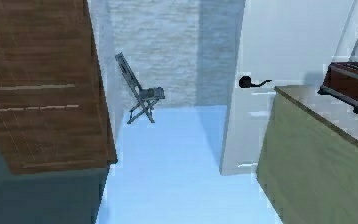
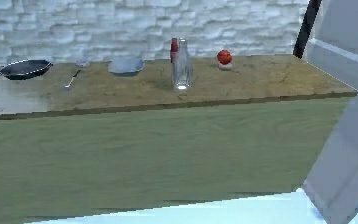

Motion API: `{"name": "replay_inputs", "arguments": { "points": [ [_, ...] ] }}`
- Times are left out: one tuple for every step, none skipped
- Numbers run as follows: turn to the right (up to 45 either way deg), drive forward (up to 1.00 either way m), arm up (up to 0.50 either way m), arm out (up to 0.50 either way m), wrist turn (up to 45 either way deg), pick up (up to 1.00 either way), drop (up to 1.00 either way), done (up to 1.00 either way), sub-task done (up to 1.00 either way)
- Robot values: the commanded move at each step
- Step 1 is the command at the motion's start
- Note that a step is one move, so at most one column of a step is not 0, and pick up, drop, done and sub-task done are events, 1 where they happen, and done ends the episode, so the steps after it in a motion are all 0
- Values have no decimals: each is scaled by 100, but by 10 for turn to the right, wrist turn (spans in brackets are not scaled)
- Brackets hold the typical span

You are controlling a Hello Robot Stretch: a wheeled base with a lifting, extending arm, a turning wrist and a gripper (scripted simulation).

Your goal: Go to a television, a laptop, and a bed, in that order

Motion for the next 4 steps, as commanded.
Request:
{"name": "replay_inputs", "arguments": {
  "points": [
    [0,100,0,0,0,0,0,0,0],
    [0,60,0,0,0,0,0,0,0],
    [360,0,0,0,0,0,0,0,0],
    [0,40,0,0,0,0,0,0,0]
  ]
}}
